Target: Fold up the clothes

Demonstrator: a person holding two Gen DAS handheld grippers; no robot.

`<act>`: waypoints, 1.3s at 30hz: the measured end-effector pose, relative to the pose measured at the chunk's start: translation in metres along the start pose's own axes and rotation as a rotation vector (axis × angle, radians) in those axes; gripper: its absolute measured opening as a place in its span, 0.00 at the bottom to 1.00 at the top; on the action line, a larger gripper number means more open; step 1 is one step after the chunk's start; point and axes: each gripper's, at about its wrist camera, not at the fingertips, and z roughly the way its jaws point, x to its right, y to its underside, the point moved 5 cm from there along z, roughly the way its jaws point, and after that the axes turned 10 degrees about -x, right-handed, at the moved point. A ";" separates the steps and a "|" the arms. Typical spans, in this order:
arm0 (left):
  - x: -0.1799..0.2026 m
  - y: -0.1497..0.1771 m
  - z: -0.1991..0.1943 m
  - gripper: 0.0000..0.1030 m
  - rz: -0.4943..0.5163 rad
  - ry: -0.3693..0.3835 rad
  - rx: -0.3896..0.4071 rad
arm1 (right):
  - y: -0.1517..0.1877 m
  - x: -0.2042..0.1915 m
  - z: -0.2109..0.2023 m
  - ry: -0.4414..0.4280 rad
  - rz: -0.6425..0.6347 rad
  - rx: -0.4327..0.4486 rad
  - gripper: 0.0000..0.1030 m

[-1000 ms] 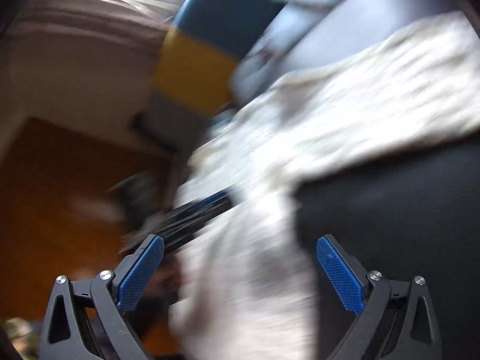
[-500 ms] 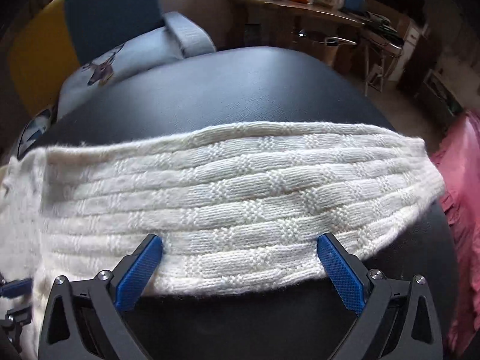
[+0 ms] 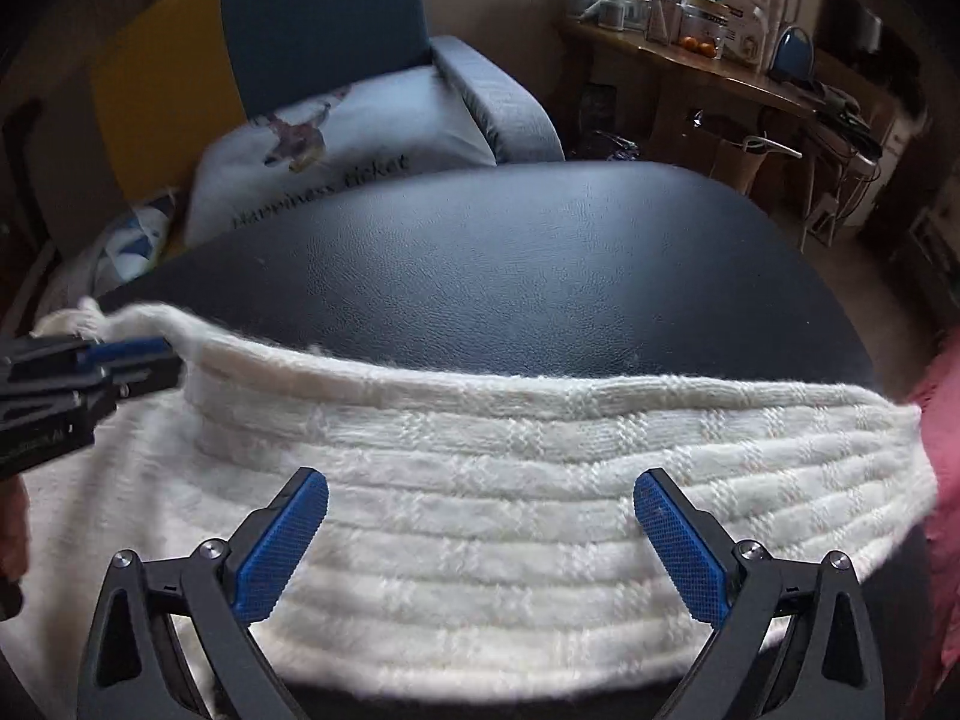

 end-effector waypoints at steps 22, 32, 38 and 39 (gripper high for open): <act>-0.074 0.139 -0.074 0.25 -0.293 -0.019 0.092 | 0.027 0.138 0.001 0.140 0.317 0.000 1.00; -0.077 0.175 -0.118 0.25 -0.294 0.053 0.130 | 0.036 0.087 -0.041 -0.027 0.236 0.028 1.00; -0.084 0.249 -0.152 0.25 -0.370 0.081 0.171 | 0.077 -0.074 -0.067 -0.607 -0.050 -0.056 1.00; -0.087 0.263 -0.157 0.25 -0.385 0.075 0.178 | 0.087 -0.100 -0.070 -0.647 -0.100 -0.075 1.00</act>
